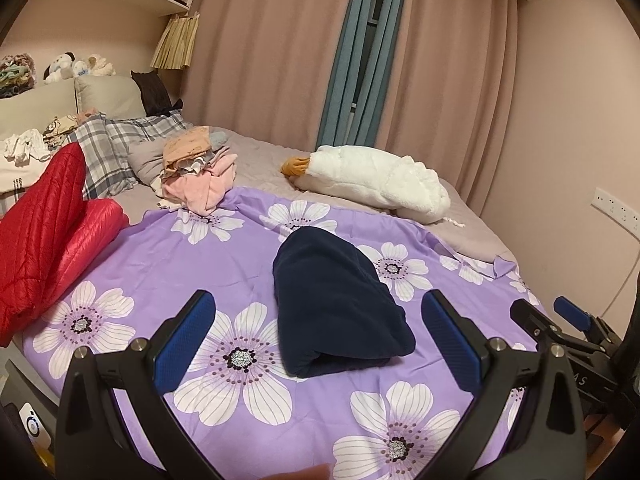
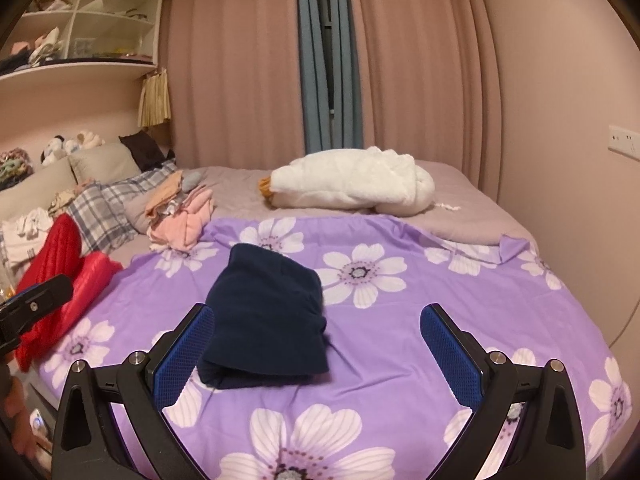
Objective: Fold large clothes
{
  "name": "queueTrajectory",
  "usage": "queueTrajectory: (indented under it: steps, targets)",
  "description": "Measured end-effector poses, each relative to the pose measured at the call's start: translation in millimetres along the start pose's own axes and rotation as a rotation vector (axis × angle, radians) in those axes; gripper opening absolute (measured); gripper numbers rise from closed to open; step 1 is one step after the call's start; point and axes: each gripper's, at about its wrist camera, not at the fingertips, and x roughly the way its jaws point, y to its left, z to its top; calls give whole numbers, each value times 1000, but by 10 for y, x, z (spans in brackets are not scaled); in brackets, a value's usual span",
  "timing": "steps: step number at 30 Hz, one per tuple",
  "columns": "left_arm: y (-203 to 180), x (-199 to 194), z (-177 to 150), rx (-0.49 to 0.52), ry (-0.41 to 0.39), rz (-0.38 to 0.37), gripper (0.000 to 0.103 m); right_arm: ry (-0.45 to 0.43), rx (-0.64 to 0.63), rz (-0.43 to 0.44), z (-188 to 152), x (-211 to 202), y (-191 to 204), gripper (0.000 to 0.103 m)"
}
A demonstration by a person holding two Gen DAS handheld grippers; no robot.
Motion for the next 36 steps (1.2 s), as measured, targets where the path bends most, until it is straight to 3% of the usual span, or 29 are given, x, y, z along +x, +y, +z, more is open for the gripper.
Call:
queueTrajectory:
  steps: [26, 36]
  targets:
    - [-124, 33, -73, 87, -3, 48, 103, 8, 14, -75, -1, 43, -138, 102]
    - [-127, 38, -67, 89, -7, 75, 103, 8, -12, -64, -7, 40, -82, 102]
